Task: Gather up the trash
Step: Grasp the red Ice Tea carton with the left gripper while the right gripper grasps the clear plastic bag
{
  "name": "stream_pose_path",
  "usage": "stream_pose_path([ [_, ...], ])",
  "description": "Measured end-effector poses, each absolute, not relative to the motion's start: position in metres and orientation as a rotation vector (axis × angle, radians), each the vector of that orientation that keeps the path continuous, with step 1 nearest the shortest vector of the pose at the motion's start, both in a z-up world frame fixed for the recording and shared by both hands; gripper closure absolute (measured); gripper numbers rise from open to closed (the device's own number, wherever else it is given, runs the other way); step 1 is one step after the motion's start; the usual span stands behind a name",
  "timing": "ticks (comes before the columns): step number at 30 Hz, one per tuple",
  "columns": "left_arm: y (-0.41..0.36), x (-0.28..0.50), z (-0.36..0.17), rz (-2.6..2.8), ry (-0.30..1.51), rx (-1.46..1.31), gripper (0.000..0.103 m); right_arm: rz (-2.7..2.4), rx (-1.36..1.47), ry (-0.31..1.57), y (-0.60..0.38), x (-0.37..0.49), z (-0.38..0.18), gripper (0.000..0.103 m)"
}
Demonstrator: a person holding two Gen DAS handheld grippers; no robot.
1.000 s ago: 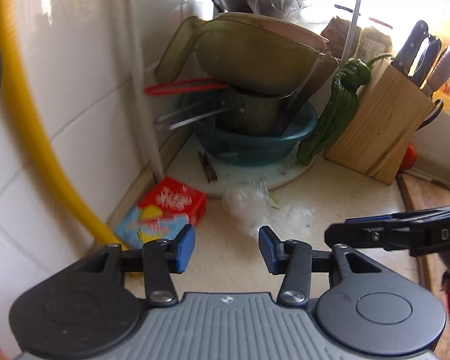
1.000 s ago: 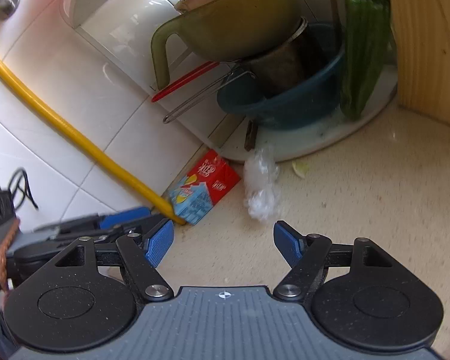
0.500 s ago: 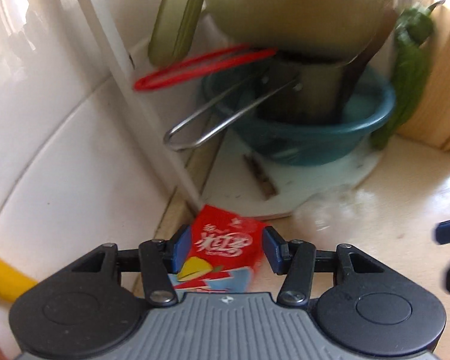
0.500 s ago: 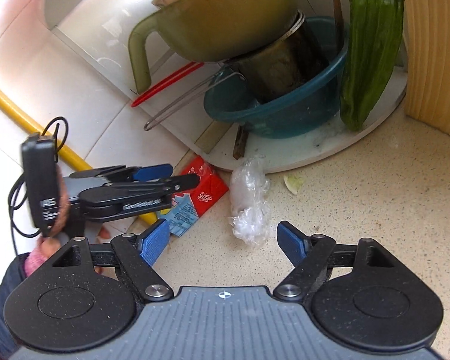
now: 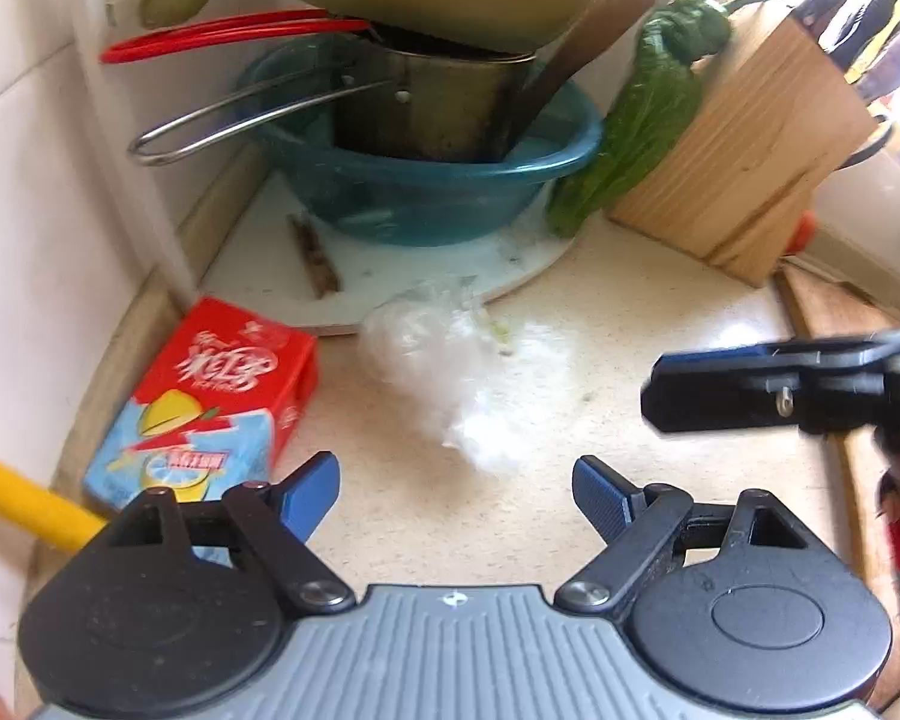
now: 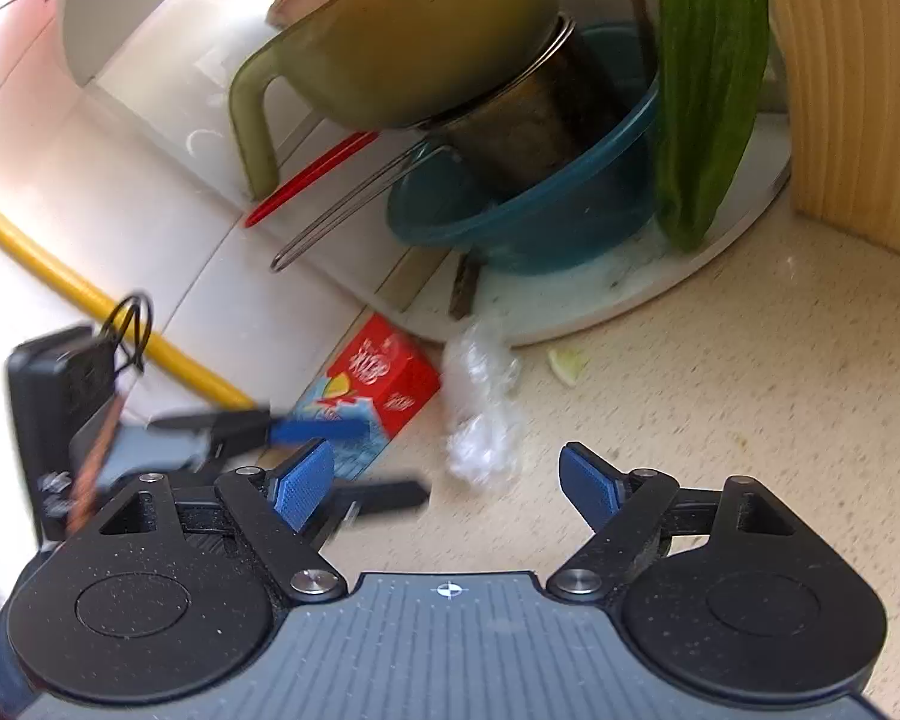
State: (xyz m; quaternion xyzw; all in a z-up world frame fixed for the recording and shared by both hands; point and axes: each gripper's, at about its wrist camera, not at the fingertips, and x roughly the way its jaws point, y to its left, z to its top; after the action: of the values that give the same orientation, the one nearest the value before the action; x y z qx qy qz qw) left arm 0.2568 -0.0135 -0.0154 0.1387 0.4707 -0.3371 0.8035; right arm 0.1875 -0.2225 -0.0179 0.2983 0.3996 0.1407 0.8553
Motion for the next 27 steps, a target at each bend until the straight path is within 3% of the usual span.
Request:
stream_pose_path([
  [17, 0.016, 0.243, 0.004, -0.556, 0.946, 0.136, 0.023, 0.261, 0.540, 0.863, -0.208, 0.204, -0.025, 0.016],
  [23, -0.005, 0.255, 0.012, -0.533, 0.853, 0.338, 0.023, 0.263, 0.550, 0.859, -0.206, 0.216, -0.028, 0.016],
  [27, -0.008, 0.285, 0.002, -0.508, 0.891, 0.411, 0.023, 0.252, 0.573, 0.859, -0.211, 0.215, -0.031, 0.016],
])
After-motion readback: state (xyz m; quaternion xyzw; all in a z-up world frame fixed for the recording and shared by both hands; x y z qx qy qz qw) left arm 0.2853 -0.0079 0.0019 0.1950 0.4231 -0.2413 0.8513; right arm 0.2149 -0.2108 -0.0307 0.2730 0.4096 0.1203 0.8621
